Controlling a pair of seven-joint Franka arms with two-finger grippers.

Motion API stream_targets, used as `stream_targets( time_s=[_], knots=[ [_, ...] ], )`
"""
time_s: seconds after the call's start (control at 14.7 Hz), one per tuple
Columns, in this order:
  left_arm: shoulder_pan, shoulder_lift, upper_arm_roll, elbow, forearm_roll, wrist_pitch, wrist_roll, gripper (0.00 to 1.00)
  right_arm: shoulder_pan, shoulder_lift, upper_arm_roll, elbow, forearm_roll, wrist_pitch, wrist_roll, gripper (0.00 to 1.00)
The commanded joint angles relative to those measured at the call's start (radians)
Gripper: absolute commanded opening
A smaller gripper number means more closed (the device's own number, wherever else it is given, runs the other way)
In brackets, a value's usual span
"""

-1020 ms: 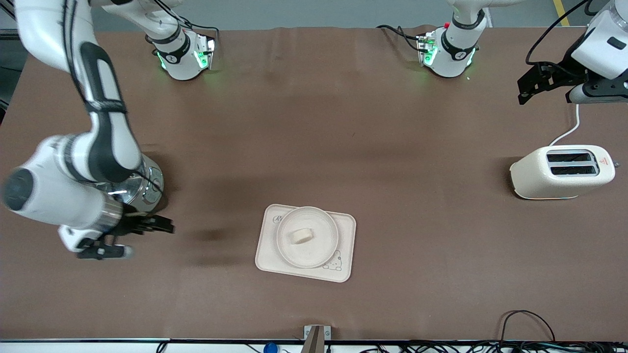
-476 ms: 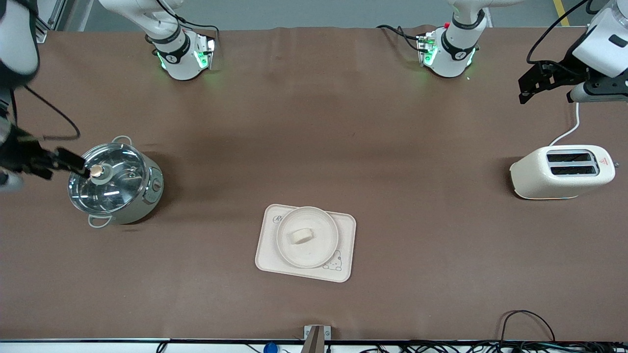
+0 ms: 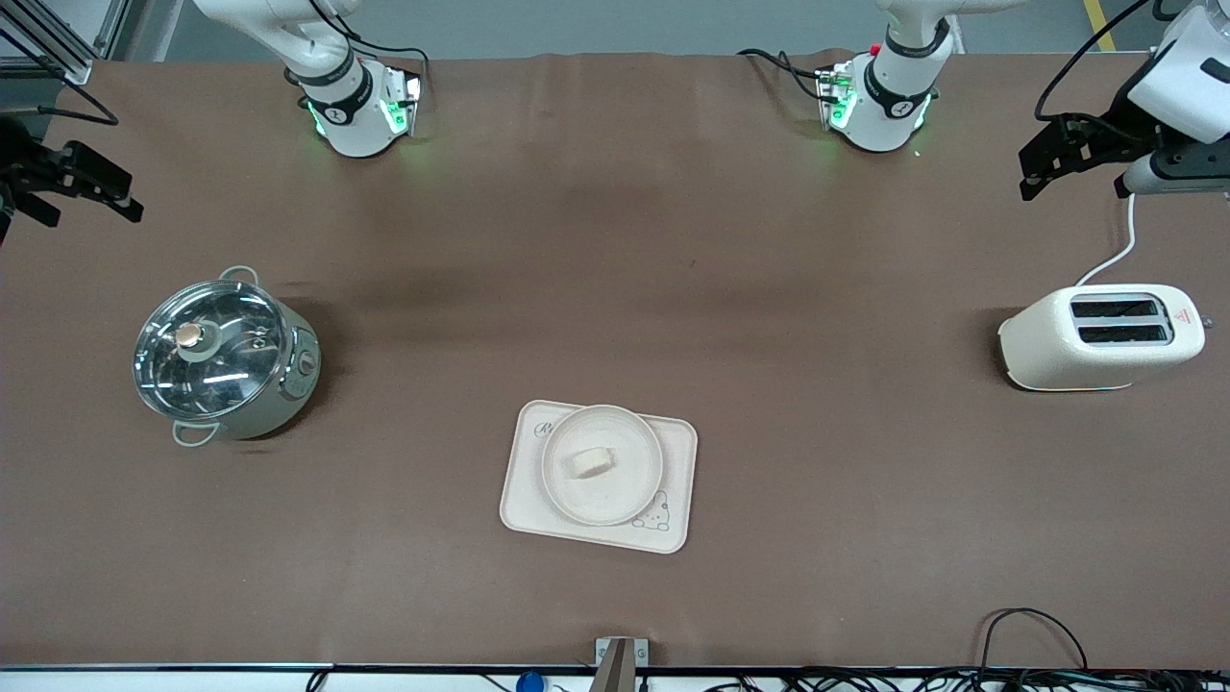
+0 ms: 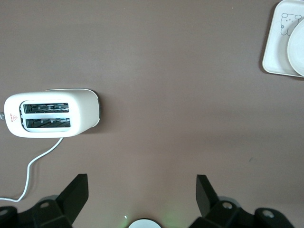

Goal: Place bun in plate and plate on tray

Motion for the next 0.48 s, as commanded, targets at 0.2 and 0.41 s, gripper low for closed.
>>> stream_targets(
  time_s=[0.2,0.41],
  knots=[
    [0.006,0.004,-0.012,0.021,0.0,-0.03,0.012,1.0,0.006,0.061,0.008,0.093,-0.004,-0.016,0.003,1.0],
    [0.006,0.004,-0.014,0.019,0.0,-0.031,0.014,1.0,0.001,0.068,0.008,0.094,0.003,-0.002,0.004,1.0]
  ],
)
